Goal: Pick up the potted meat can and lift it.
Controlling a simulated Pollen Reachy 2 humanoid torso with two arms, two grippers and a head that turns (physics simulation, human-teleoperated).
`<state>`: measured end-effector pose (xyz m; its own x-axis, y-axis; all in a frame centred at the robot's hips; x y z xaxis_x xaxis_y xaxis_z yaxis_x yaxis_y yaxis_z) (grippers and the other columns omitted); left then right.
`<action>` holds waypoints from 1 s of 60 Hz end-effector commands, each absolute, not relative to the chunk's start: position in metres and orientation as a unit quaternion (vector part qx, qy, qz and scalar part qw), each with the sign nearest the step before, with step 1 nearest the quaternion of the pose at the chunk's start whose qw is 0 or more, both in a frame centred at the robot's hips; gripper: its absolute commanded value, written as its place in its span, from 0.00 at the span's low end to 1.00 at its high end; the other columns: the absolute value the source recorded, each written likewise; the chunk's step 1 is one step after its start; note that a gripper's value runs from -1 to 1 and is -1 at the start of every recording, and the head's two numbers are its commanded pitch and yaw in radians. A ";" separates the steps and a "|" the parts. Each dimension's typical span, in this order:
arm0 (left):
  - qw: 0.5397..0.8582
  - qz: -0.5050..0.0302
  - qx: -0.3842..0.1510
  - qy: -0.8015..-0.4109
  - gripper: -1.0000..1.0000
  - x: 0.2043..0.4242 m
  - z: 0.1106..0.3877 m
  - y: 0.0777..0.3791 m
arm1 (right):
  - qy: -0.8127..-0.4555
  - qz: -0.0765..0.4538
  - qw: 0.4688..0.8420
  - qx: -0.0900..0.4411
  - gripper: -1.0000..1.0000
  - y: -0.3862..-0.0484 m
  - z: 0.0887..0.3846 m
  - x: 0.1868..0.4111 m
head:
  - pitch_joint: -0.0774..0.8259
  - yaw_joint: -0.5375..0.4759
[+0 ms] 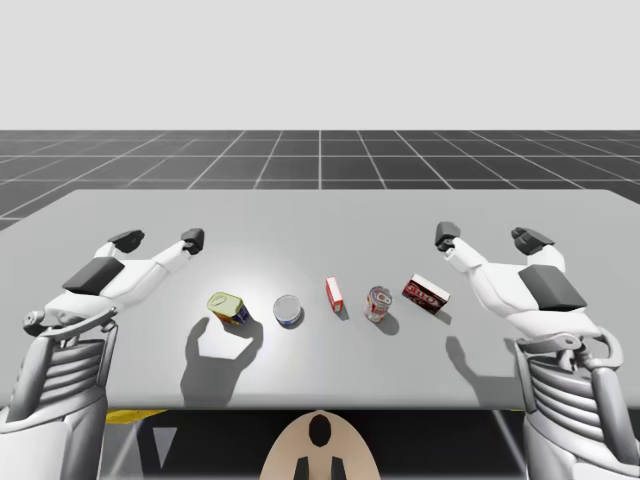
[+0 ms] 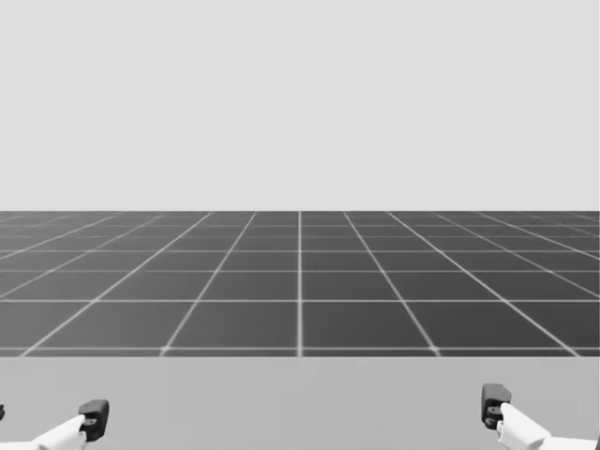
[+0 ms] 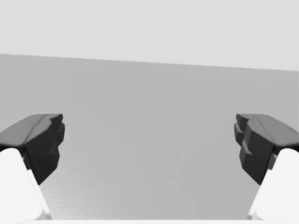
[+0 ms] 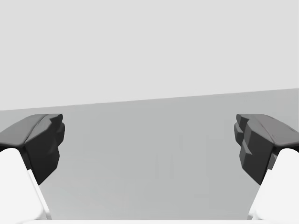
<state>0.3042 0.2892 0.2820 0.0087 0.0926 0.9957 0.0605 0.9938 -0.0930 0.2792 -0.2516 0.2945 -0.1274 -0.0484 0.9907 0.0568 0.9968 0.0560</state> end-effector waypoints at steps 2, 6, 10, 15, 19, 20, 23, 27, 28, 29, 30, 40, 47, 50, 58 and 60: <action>0.708 0.010 -0.054 -0.704 0.00 0.304 0.282 0.289 | -0.747 -0.050 0.663 0.004 0.00 -0.251 0.293 0.278 | 0.10 0.53; 0.708 0.011 -0.053 -0.704 0.00 0.304 0.282 0.290 | -0.747 -0.055 0.662 0.003 0.00 -0.251 0.294 0.280 | 0.15 0.53; 0.708 0.011 -0.053 -0.704 0.00 0.304 0.282 0.289 | -0.744 -0.058 0.666 -0.003 0.00 -0.252 0.294 0.281 | 0.23 0.53; 0.708 0.011 -0.051 -0.704 0.00 0.304 0.282 0.289 | -0.742 -0.062 0.667 -0.004 0.00 -0.254 0.294 0.282 | 0.32 0.53; 0.708 0.010 -0.050 -0.704 0.00 0.305 0.281 0.289 | -0.743 -0.062 0.666 -0.004 0.00 -0.254 0.294 0.282 | 0.38 0.53; 0.708 0.010 -0.050 -0.704 0.00 0.305 0.281 0.289 | -0.743 -0.062 0.666 -0.004 0.00 -0.254 0.294 0.282 | 0.39 0.53; 0.708 0.009 -0.048 -0.704 0.00 0.305 0.281 0.289 | -0.743 -0.062 0.666 -0.005 0.00 -0.254 0.294 0.282 | 0.44 0.54; 0.708 0.009 -0.047 -0.704 0.00 0.305 0.281 0.289 | -0.743 -0.061 0.666 -0.006 0.00 -0.254 0.294 0.282 | 0.50 0.54; 0.708 0.008 -0.047 -0.704 0.00 0.305 0.281 0.289 | -0.743 -0.061 0.666 -0.006 0.00 -0.254 0.294 0.282 | 0.51 0.54; 0.708 0.008 -0.046 -0.704 0.00 0.306 0.281 0.289 | -0.743 -0.060 0.667 -0.006 0.00 -0.254 0.294 0.282 | 0.55 0.55; 0.708 0.008 -0.046 -0.704 0.00 0.306 0.281 0.289 | -0.743 -0.060 0.667 -0.006 0.00 -0.254 0.294 0.282 | 0.56 0.55; 0.709 0.006 -0.044 -0.704 0.00 0.306 0.281 0.289 | -0.743 -0.055 0.667 -0.008 0.00 -0.254 0.294 0.282 | 0.70 0.59; 0.709 0.006 -0.043 -0.704 0.00 0.306 0.281 0.289 | -0.743 -0.053 0.667 -0.010 0.00 -0.255 0.294 0.282 | 0.77 0.64; 0.709 0.005 -0.042 -0.704 0.00 0.306 0.281 0.289 | -0.743 -0.052 0.668 -0.010 0.00 -0.254 0.294 0.282 | 0.78 0.66; 0.710 0.004 -0.040 -0.703 0.00 0.306 0.280 0.288 | -0.742 -0.049 0.669 -0.009 0.00 -0.254 0.293 0.282 | 0.82 0.75; 0.710 0.004 -0.040 -0.703 0.00 0.307 0.280 0.288 | -0.741 -0.048 0.669 -0.010 0.00 -0.253 0.293 0.282 | 0.83 0.78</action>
<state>0.3062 0.2884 0.2805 0.0095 0.0656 0.9978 0.0512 0.9965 -0.0660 0.2821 -0.2544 0.2938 -0.1078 -0.0522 0.9928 0.0823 0.9947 0.0613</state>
